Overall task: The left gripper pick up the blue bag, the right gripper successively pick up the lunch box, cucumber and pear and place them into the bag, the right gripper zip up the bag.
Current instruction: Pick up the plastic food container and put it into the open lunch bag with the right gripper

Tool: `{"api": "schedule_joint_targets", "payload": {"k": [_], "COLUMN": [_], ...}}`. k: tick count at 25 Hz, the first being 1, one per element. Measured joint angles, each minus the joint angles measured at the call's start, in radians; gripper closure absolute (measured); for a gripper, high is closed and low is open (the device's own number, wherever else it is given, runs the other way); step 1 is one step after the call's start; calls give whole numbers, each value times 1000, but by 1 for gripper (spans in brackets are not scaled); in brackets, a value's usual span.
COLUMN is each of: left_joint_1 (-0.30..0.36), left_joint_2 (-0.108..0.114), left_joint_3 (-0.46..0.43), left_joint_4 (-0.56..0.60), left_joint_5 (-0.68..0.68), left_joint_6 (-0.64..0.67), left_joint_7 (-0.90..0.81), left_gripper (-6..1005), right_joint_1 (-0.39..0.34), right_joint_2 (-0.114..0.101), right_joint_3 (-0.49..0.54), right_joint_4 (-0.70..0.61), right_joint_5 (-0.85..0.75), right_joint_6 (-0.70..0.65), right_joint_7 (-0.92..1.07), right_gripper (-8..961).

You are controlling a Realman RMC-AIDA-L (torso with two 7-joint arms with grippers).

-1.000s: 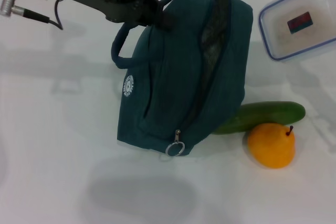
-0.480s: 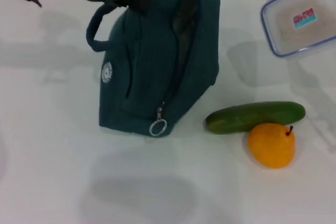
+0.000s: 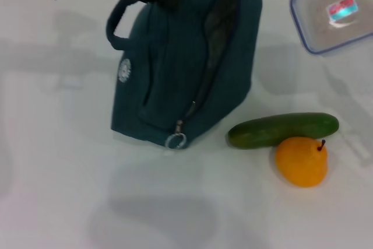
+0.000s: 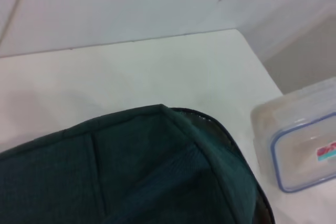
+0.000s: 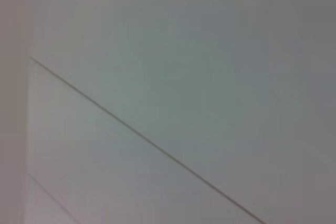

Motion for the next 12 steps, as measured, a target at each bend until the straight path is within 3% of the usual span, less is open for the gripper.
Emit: {"api": "schedule_joint_targets", "payload": {"k": [12], "left_joint_1": [-3], "left_joint_2": [-58], "left_joint_3": [39], "left_joint_4": [-16], "left_joint_5": [-53], "left_joint_6": [-4], "left_joint_7": [-17], "left_gripper": [949], "right_joint_1": [85], "right_joint_2": [7], "right_joint_3": [-17], "right_joint_4": [12], "right_joint_5": [-8], "right_joint_6": [-31], "right_joint_7": [0], "right_gripper": [857]}}
